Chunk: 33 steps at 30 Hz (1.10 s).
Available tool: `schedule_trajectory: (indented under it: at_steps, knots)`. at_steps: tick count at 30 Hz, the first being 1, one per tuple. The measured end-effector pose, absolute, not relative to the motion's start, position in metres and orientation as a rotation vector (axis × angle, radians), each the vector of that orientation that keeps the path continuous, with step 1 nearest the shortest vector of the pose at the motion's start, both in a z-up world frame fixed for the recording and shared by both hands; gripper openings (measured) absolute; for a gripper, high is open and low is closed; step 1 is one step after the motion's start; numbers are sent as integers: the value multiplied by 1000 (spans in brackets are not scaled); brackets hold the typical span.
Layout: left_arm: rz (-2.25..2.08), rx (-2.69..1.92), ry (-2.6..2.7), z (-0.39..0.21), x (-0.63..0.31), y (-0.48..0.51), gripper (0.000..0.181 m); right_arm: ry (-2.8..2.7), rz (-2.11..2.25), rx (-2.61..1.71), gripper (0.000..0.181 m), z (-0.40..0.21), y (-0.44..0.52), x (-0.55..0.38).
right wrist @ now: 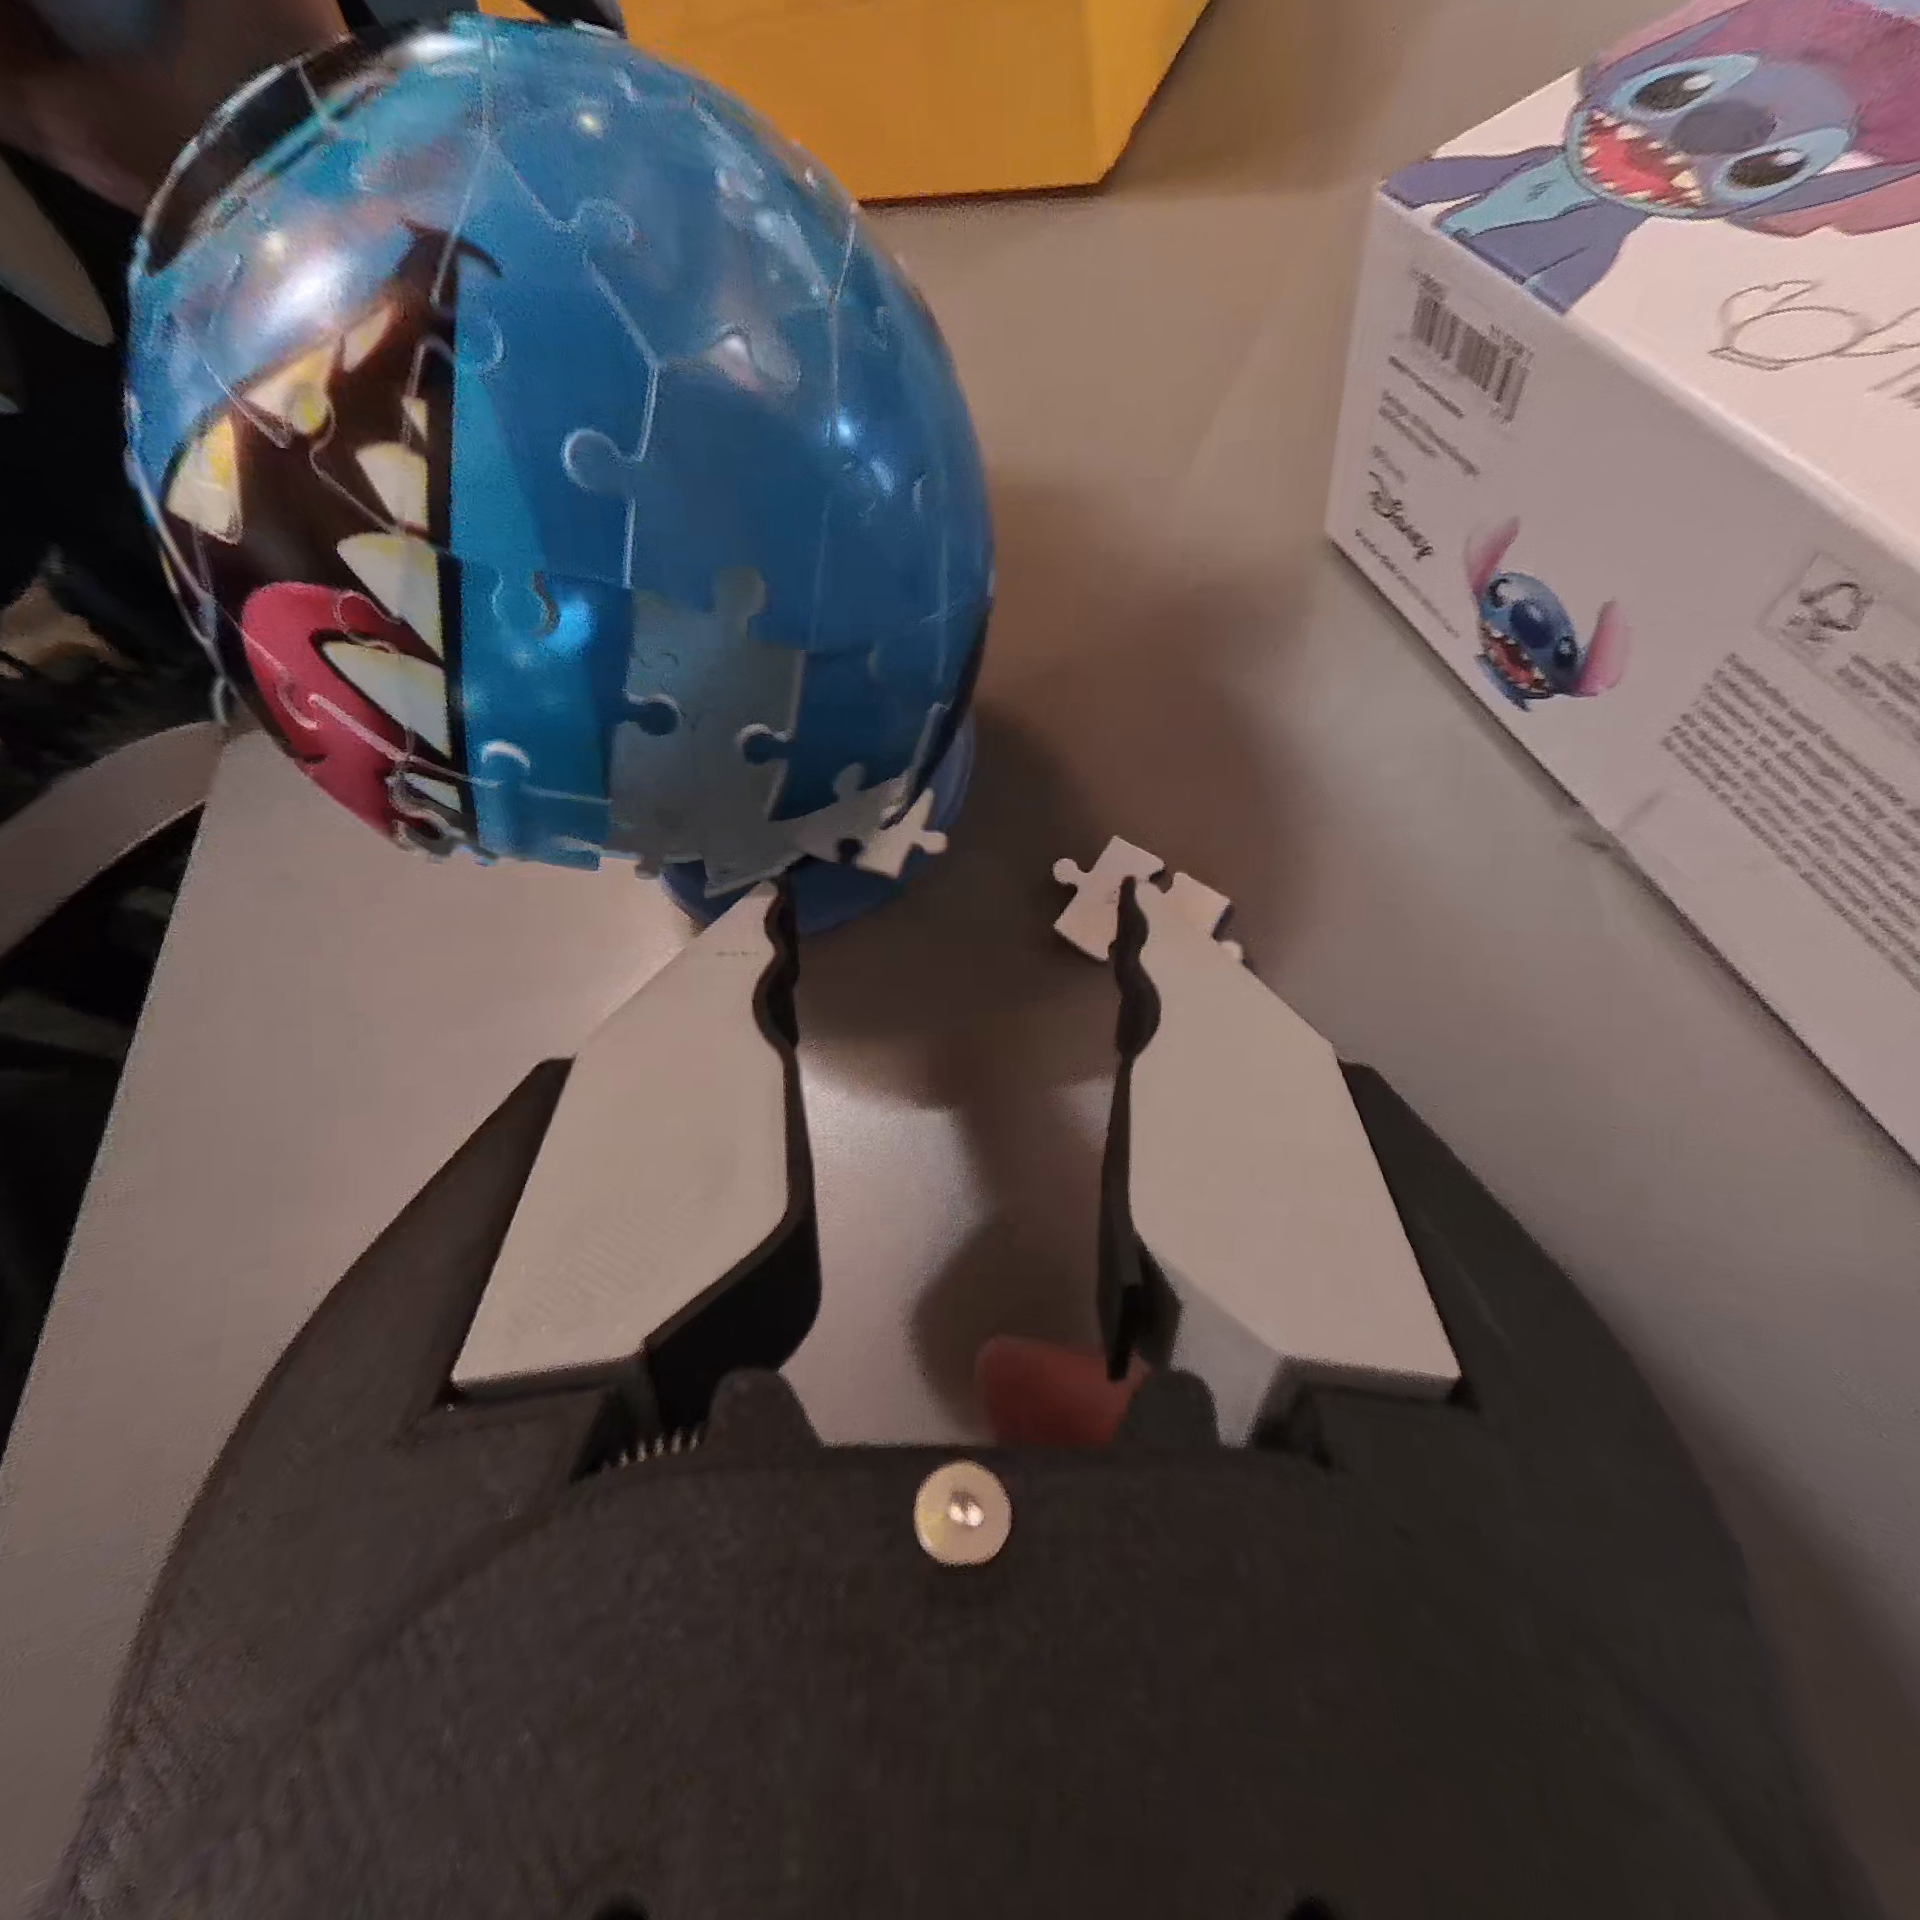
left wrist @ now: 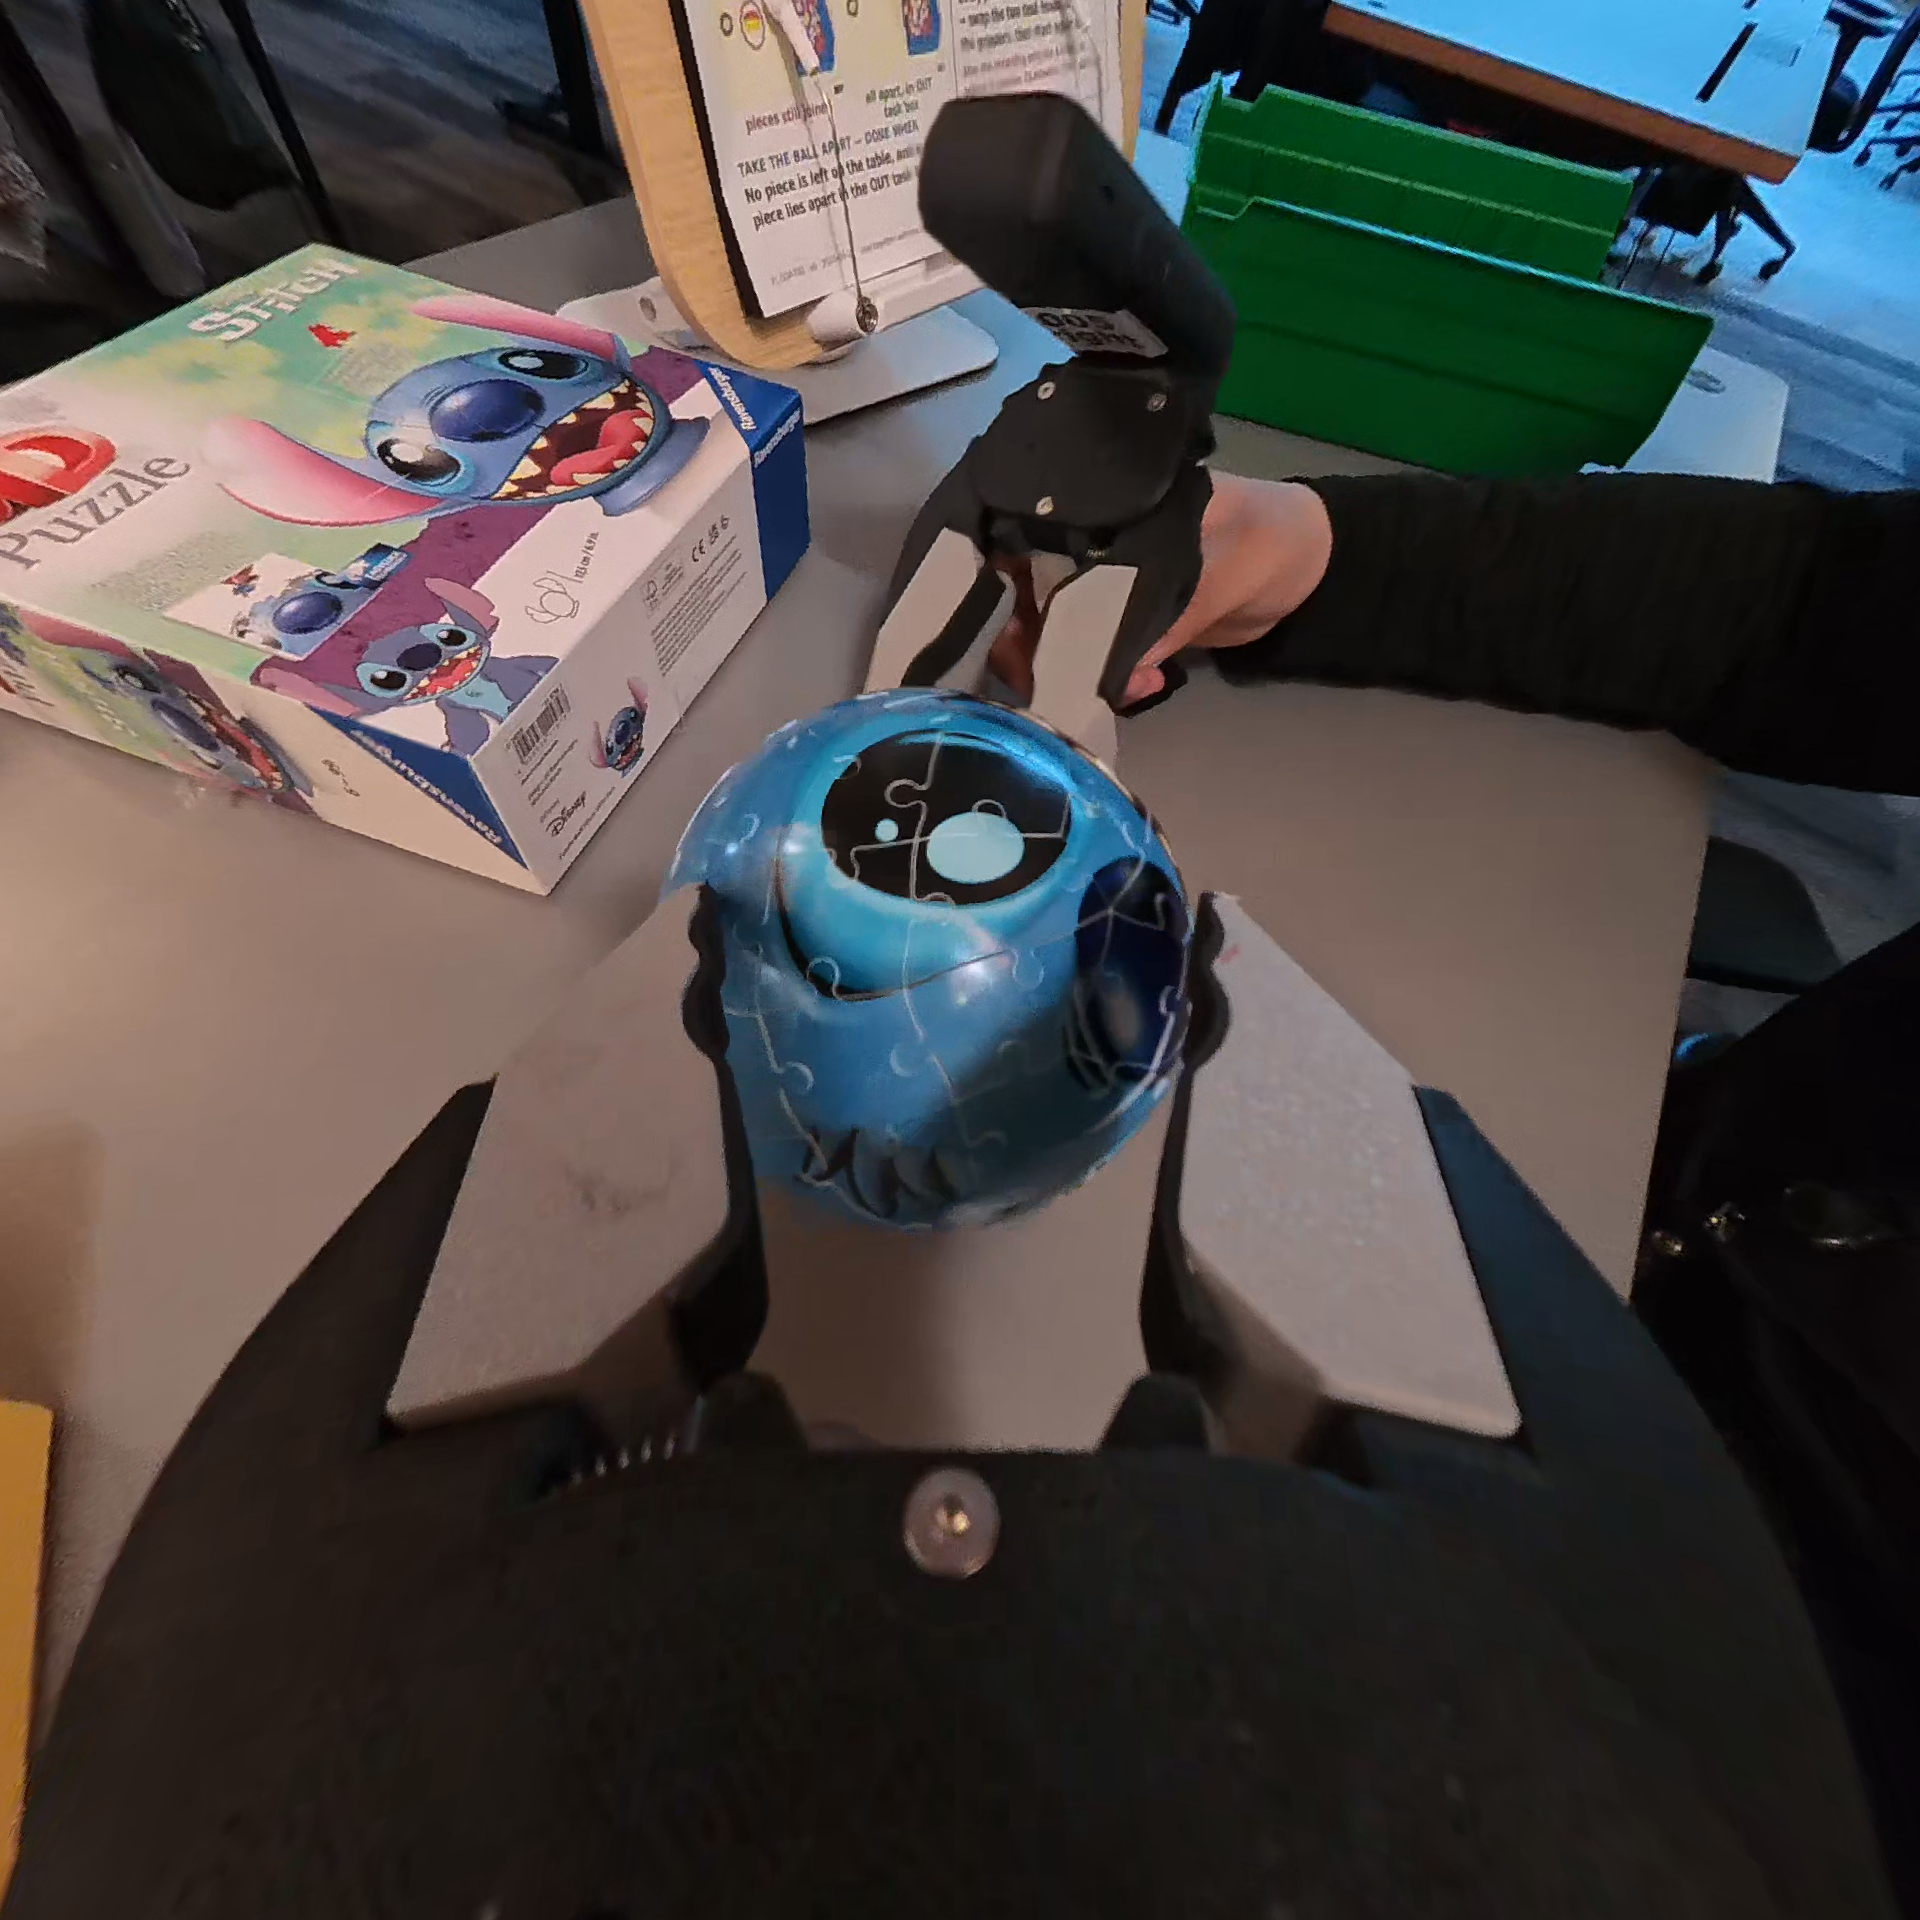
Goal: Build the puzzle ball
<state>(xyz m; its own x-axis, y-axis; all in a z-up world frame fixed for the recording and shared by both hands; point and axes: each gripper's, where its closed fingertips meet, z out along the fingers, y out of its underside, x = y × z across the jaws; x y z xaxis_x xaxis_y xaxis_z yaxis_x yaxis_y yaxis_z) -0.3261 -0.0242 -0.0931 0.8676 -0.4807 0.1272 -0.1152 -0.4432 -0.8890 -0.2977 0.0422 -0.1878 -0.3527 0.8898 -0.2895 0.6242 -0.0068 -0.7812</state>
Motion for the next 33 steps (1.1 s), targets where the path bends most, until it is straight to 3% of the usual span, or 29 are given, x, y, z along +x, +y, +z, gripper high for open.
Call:
schedule_trajectory:
  at_steps: [22, 33]
  knots:
    - [-530, -1928, 303, -104, -354, -48, 86, -2020, 1421, -1589, 64, -186, 43, -273]
    - [-596, -2024, 566, -106, -334, -22, 94, -2038, 1202, -1496, 64, -193, 64, -275]
